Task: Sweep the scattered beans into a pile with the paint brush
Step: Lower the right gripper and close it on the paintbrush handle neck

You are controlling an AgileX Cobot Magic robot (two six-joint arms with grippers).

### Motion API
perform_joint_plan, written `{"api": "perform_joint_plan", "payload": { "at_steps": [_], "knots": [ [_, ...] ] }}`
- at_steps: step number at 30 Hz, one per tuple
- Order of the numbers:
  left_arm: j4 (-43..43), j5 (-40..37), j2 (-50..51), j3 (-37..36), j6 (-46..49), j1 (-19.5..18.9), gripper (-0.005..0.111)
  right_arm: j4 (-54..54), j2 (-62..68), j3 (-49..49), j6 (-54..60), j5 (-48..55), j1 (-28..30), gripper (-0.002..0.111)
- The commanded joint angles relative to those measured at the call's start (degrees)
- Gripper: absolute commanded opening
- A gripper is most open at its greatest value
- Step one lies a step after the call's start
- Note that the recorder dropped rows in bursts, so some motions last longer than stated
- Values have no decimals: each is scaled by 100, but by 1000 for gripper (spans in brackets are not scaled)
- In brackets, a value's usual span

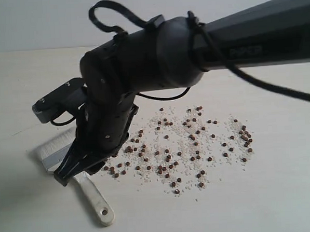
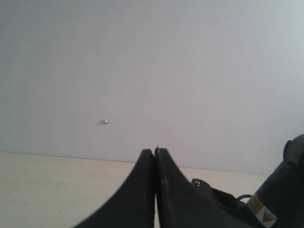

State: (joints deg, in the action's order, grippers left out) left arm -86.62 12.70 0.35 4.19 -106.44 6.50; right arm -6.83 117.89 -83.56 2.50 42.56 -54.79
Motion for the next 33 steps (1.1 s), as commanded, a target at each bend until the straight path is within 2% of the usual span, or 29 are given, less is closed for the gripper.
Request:
{"api": "perform_joint_plan", "payload": {
  "at_steps": [1,5,12,23,33],
  "knots": [
    [-23,1,-35,-29,-15,31,0,229,365,-627,-281,721,-88,52],
    [-23,1,-35,-29,-15,31,0,-120,750,-1312,-250,821,-118,53],
    [-23,1,-35,-29,-15,31,0,-232,1302,-1777,-281,1001,-118,53],
    [-23,1,-35,-29,-15,31,0,-176,1567,-1927,-629,1350,-118,53],
    [-23,1,-35,-29,-15,31,0,139,1631,-2060,-882,1265,-218,53]
  ]
}}
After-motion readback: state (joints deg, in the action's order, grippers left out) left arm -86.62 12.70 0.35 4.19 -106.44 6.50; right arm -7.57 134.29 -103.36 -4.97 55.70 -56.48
